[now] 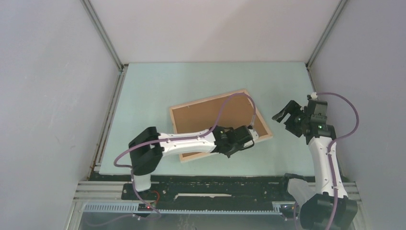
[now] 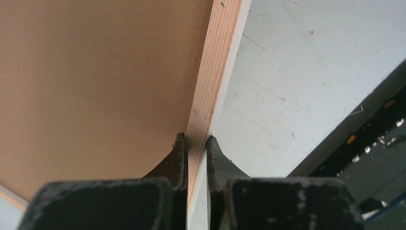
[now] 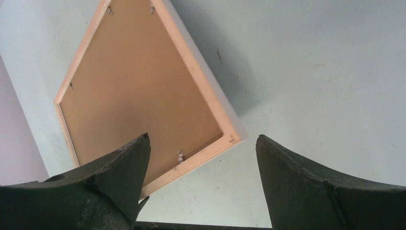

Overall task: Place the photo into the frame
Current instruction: Turn over the photo frame at the center of the board.

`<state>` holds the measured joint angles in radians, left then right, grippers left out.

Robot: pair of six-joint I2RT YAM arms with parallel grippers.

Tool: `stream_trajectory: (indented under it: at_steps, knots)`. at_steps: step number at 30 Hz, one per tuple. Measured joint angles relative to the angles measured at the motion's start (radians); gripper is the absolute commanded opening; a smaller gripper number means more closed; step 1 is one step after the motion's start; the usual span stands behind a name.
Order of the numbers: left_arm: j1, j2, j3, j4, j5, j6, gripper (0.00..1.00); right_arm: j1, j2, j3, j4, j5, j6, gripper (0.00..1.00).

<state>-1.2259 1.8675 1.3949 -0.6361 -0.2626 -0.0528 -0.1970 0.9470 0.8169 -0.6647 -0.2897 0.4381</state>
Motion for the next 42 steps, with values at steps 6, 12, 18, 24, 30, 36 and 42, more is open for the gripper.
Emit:
stream_trajectory:
  at_steps: [6,12,18,24,30,36,42]
  knots:
    - [0.003,-0.092,0.006,-0.053,-0.027,0.01,0.0,-0.02,0.087,0.013,0.001,-0.037,0.05,0.97]
    - [0.003,-0.114,0.007,-0.093,-0.047,0.018,0.0,-0.032,0.136,0.0,0.02,-0.133,0.113,0.97]
    - [0.003,-0.114,0.009,-0.114,-0.051,0.027,0.0,0.007,0.184,-0.079,0.094,-0.246,0.183,0.96]
    - [0.004,-0.114,0.042,-0.143,-0.063,0.028,0.0,0.106,0.188,-0.176,0.203,-0.296,0.308,0.93]
    - [0.005,-0.114,0.053,-0.145,-0.074,0.028,0.0,0.158,0.216,-0.205,0.304,-0.294,0.407,0.77]
    - [0.005,-0.116,0.054,-0.167,-0.099,0.035,0.0,0.216,0.222,-0.243,0.375,-0.249,0.497,0.19]
    - [0.005,-0.122,0.082,-0.181,-0.152,0.025,0.37,0.24,0.197,-0.247,0.464,-0.274,0.655,0.0]
